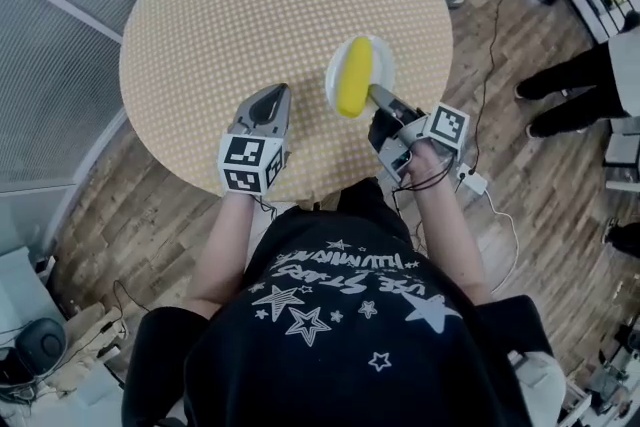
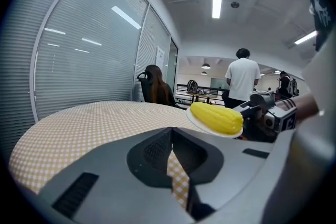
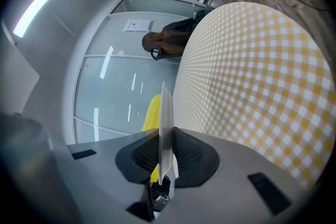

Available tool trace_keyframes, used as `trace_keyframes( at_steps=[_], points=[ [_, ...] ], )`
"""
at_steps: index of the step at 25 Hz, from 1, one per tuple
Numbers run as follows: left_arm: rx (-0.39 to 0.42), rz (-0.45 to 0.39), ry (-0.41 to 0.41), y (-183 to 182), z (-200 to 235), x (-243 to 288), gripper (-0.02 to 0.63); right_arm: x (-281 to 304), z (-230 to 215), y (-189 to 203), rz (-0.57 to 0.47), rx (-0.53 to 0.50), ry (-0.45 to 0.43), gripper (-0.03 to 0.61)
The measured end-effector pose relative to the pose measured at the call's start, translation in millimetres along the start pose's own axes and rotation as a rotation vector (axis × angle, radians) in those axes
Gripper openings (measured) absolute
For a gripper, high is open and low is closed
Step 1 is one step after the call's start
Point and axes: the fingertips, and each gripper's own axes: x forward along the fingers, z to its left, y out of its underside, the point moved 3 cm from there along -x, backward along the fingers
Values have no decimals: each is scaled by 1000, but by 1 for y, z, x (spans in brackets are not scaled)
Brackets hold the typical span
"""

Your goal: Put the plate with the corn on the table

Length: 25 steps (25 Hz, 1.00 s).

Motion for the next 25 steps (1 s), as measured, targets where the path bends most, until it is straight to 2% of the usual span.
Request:
trace_keyframes(
  at_steps=[8, 14, 21, 25],
  points=[
    [-31, 10, -99, -15, 8, 39, 8, 30, -19, -56, 93, -3, 28, 52],
    [-55, 66, -148, -27, 29, 111, 8, 80, -44, -128, 154, 10, 70, 52],
    [-72, 77, -217, -20, 24, 114, 8, 92, -59, -137, 213, -7, 63, 52],
    [-54, 78, -251, -18, 22, 113, 8, 99, -68, -139, 235, -19, 66, 52]
  ],
)
